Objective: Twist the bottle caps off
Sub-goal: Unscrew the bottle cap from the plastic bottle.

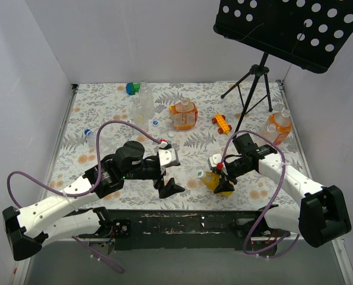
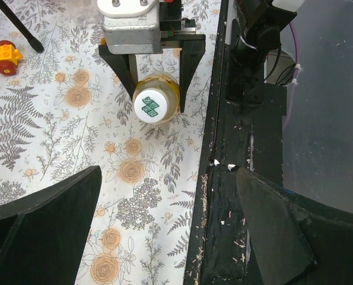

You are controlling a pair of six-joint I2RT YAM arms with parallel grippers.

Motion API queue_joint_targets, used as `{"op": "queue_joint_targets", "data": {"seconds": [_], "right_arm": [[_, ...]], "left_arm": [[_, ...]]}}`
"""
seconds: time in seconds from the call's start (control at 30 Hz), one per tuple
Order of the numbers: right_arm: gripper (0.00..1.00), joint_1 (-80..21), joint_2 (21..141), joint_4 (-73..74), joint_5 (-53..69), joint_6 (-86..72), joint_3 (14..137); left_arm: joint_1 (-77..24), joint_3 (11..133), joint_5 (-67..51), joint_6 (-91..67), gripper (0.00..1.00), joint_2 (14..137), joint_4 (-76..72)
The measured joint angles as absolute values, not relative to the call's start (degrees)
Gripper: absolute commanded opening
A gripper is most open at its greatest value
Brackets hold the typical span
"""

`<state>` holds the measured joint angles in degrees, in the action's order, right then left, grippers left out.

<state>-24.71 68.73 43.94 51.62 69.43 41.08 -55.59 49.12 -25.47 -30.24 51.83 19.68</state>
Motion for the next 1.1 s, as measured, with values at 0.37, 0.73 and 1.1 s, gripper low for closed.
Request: {"op": "queue_joint_targets", "data": {"seconds": [0.37, 0.73, 1.1], "right_arm": [[0.12, -24.71, 68.79, 43.92, 51.66, 69.45, 41.08], [0.12, -24.71, 68.88, 43.90, 51.79, 69.45, 41.08], [0.11, -24.71, 69.01, 43.88, 51.99, 69.45, 41.08]], "left_arm": [[-55.59, 49.12, -25.43, -30.00, 0.98, 51.62, 20.21], [-55.59, 49.12, -25.32, -29.80, 0.98, 51.55, 21.06], [-55.59, 49.12, -25.30, -29.80, 0.98, 51.33, 21.08]]}}
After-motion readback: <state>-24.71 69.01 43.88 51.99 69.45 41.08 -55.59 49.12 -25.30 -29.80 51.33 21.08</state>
